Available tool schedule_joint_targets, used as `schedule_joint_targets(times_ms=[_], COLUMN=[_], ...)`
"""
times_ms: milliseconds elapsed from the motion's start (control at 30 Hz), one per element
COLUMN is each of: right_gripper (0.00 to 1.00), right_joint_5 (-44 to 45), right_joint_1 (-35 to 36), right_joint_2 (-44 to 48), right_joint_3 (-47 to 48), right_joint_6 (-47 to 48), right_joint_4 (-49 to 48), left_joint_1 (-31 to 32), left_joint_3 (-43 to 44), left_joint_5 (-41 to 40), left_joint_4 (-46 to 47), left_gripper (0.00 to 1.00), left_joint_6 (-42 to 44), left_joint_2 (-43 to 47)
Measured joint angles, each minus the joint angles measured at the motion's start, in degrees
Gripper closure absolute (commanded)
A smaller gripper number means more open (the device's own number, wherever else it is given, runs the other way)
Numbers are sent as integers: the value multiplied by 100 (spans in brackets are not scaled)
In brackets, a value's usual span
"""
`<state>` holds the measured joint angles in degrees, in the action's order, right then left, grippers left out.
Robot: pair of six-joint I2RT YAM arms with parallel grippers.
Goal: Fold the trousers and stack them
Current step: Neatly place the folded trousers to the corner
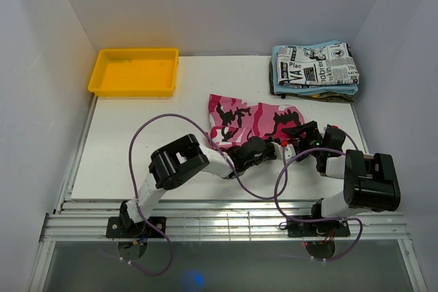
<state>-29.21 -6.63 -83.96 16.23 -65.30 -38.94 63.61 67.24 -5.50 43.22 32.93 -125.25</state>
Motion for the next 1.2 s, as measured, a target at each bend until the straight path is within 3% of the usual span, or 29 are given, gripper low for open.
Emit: schedule_joint_targets(times_ms=[67, 167, 267, 367, 467, 500, 533, 567, 600, 733, 833, 967, 1133, 1200], right_gripper=[10, 1, 11, 29, 59, 74, 80, 86, 92, 92, 92, 92, 92, 92], right_joint_5=[-42, -157, -293, -361, -365, -369, -400, -450, -505, -678, -669, -680, -669, -634], right_joint_1=[2, 0, 2, 2, -4, -7, -9, -9, -2, 4, -37, -52, -52, -50], right_joint_2=[0, -122, -323, -498, -551, -555, -560, -562, -566, -568, -568, -562, -437, -385], right_joint_3=[-28, -20, 42, 83, 90, 94, 101, 122, 153, 319, 522, 817, 1285, 1530], right_joint_6=[-74, -243, -354, -378, -332, -293, -258, -238, -192, 94, 385, 879, 1738, 2188], right_joint_4=[-11, -136, -317, -413, -411, -407, -411, -404, -391, -155, 114, 546, 1388, 1742], left_joint_1=[0, 0, -2, -2, -4, -9, -13, -13, -13, -20, -57, -278, -1620, -2468], left_joint_3=[0, 0, 13, 15, 4, -17, -50, -92, -131, -350, -629, -693, -186, 195], left_joint_5=[0, 0, -7, 0, 26, 48, 76, 96, 103, 203, 442, 852, 1606, 1998], left_joint_4=[0, 0, -4, -7, -13, -15, -26, -52, -83, -299, -815, -1810, -3615, -4288], left_gripper=[100, 100, 100, 100, 100, 100, 98, 92, 77, 49, 42, 41, 40, 32], left_joint_6=[-2, -20, -31, -39, -42, -46, -52, -68, -79, -138, -323, -922, -2507, -3206], left_joint_2=[0, 0, 0, 0, 17, 39, 70, 105, 138, 476, 1220, 2503, 3657, 3648])
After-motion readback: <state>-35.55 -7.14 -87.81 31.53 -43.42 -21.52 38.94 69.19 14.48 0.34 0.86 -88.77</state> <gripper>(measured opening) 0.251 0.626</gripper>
